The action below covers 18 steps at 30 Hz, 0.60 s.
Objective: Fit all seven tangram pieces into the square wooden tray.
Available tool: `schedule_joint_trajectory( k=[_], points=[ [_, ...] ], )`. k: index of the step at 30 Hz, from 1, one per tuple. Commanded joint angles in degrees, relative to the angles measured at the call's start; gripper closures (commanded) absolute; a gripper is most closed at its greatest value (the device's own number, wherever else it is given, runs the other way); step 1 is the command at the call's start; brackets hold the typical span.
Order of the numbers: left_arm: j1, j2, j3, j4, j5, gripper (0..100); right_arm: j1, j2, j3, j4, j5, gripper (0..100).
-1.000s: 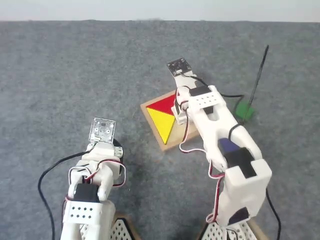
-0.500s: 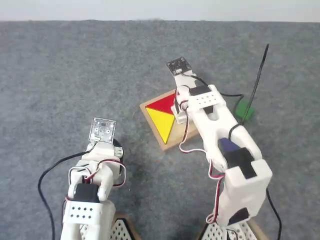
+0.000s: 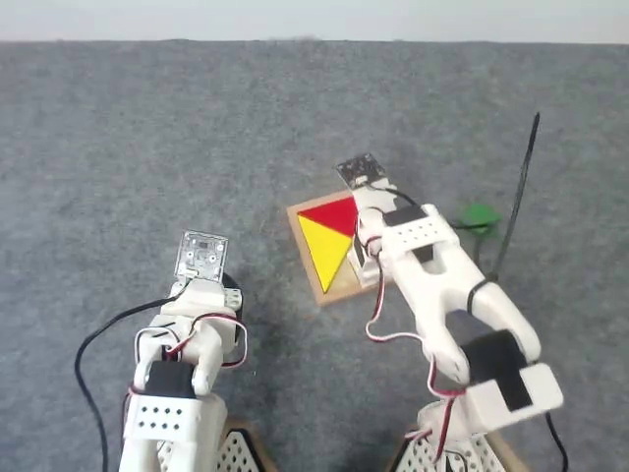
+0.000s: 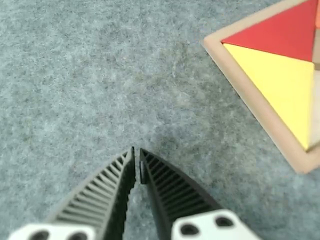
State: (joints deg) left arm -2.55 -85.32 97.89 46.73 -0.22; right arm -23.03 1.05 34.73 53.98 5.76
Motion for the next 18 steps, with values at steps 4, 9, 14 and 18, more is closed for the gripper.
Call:
schedule_joint_trajectory(
  k=[4, 9, 14, 18],
  points=[
    [-0.18, -0.70, -1.10, 0.00, 0.26, 99, -1.63, -10.07, 4.48, 0.48, -0.09, 88.7],
    [-0.18, -0.70, -1.10, 0.00, 0.26, 99, -3.12, -15.87, 6.59, 0.04, -0.09, 88.4],
    [-0.18, -0.70, -1.10, 0.00, 0.26, 99, -2.86, -19.38, 6.51, 0.13, 0.00, 88.3],
    [-0.18, -0.70, -1.10, 0.00, 0.26, 99, 1.45, -22.90, 6.24, 1.89, 0.00, 88.3]
  ],
)
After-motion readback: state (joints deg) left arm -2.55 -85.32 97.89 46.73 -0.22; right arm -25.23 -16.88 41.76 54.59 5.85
